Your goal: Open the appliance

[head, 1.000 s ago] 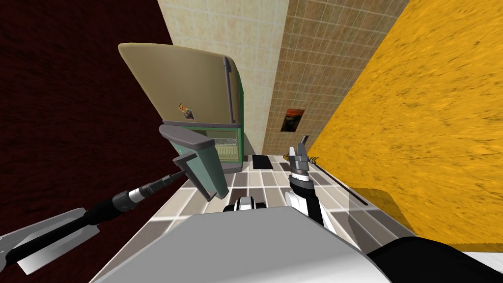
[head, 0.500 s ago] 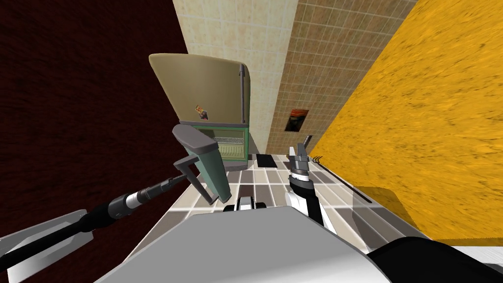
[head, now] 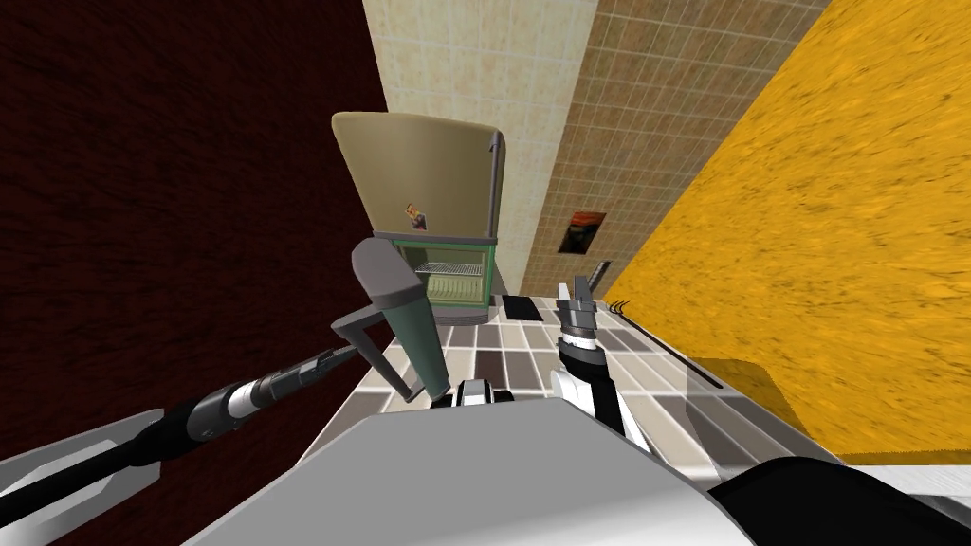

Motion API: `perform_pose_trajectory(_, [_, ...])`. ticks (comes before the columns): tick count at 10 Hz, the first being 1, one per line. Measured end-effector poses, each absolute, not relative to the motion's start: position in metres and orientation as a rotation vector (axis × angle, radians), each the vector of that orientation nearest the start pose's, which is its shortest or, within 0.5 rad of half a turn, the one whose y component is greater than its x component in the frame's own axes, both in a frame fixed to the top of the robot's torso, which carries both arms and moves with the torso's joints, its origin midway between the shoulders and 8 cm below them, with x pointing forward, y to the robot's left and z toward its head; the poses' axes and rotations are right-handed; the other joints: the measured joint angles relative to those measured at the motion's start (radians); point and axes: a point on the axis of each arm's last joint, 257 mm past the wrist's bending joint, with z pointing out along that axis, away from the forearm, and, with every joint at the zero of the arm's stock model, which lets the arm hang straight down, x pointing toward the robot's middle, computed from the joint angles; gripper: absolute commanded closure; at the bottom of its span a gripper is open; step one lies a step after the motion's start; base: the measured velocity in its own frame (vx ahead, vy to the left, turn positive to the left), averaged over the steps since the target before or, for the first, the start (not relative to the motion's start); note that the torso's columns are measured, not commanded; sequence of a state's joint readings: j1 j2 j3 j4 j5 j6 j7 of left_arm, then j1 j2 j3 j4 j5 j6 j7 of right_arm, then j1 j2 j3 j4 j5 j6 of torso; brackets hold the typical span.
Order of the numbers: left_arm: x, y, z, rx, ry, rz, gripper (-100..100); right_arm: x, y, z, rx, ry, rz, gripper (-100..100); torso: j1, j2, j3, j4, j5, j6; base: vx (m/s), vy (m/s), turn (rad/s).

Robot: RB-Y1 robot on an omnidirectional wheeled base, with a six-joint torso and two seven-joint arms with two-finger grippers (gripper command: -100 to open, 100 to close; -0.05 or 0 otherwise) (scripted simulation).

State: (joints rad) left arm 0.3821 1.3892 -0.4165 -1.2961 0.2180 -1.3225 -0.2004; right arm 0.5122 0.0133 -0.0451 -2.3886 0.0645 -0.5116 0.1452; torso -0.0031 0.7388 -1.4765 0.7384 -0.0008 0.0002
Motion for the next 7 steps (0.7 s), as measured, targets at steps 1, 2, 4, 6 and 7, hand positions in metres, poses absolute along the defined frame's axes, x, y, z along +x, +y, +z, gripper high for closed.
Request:
perform_pose_trajectory(1, [0.29,0.4,-0.179,0.233,1.746,-1.091,100,0.316,-0.281,0.07,0.483,0.592,1.095,0,-0.006,-0.004,-0.002,-0.002,-0.001,0.002,-0.096,0.186,-0.186])
perform_pose_trajectory(2, [0.287,0.4,-0.182,0.234,1.751,-1.095,100,0.316,-0.281,0.07,0.482,0.592,1.095,0,0.002,-0.003,-0.002,0.0,-0.001,0.003,-0.129,0.236,-0.158])
perform_pose_trajectory(4, [0.283,0.398,-0.185,0.242,1.757,-1.102,100,0.316,-0.281,0.07,0.482,0.592,1.095,0,0.01,-0.002,-0.003,0.002,-0.002,0.0,-0.125,0.252,-0.153])
perform_pose_trajectory(6, [0.279,0.398,-0.185,0.244,1.758,-1.112,100,0.316,-0.281,0.07,0.482,0.592,1.095,0,0.005,-0.008,-0.006,0.0,-0.002,0.005,-0.152,0.25,-0.185])
perform_pose_trajectory(7, [0.279,0.398,-0.185,0.245,1.759,-1.113,100,0.316,-0.281,0.07,0.482,0.592,1.095,0,0.002,-0.01,-0.007,0.0,-0.002,0.004,-0.147,0.25,-0.204])
